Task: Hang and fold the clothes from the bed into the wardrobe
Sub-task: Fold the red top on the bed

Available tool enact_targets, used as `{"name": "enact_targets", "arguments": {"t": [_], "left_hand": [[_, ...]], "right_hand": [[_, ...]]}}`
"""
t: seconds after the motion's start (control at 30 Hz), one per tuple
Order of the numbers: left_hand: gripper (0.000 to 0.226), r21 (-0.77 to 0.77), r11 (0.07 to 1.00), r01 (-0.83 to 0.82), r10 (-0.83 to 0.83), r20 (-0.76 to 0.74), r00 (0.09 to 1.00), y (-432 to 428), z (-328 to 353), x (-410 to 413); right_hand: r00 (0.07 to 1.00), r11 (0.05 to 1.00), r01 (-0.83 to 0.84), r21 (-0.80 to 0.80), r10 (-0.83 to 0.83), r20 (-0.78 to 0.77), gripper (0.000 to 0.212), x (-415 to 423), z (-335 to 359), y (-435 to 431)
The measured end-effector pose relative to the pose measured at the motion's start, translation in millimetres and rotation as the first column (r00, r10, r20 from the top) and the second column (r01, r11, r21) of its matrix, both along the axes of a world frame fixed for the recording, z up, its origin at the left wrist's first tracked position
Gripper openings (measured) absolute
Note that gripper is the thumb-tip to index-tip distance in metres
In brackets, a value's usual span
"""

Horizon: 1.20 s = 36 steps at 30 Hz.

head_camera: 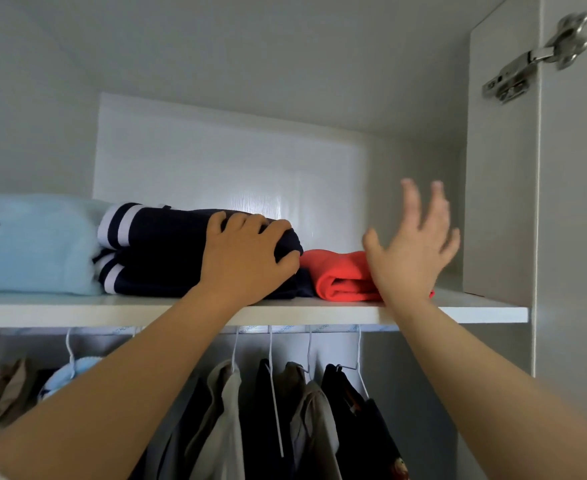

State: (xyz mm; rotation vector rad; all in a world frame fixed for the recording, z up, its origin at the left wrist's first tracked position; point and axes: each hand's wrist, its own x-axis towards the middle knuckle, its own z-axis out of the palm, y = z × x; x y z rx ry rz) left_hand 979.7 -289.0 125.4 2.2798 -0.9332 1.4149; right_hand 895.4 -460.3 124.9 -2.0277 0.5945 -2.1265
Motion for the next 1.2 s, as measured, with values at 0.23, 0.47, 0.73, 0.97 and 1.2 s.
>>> {"name": "enact_targets", "arguments": {"t": [0.23,0.47,0.73,0.97,1.2], "left_hand": [[0.062,0.0,1.0,-0.031,0.031,-0.03,0.999,-1.0,-1.1,-0.4],[0.049,-0.01,1.0,-0.021,0.02,-0.087,0.996,-3.4,-0.8,1.4],[0.052,0.004,0.999,-0.043,0.044,-0.097,0.994,-3.7,-2.0,2.2],[0.05,0.014,0.998,-0.055,0.056,-0.11,0.992,-3.7,-5.1,-5.1],[0.052,0.021,0.995,0.093,-0.088,-0.181,0.98,39.3,-25.7,-36.8]], "right_hand": [[0.506,0.951,-0.204,0.234,0.307,-0.806,0.04,0.2,3.9,-6.5],[0.337,0.887,-0.322,0.33,0.433,-0.836,0.048,22.5,10.2,-12.5],[0.387,0.883,-0.341,0.323,0.445,-0.807,0.041,30.5,4.7,-20.0],[0.591,0.965,-0.237,0.108,0.232,-0.773,0.041,15.2,-0.7,1.5],[0.548,0.91,-0.313,0.272,0.407,-0.731,0.049,-16.0,-23.0,61.2]]}}
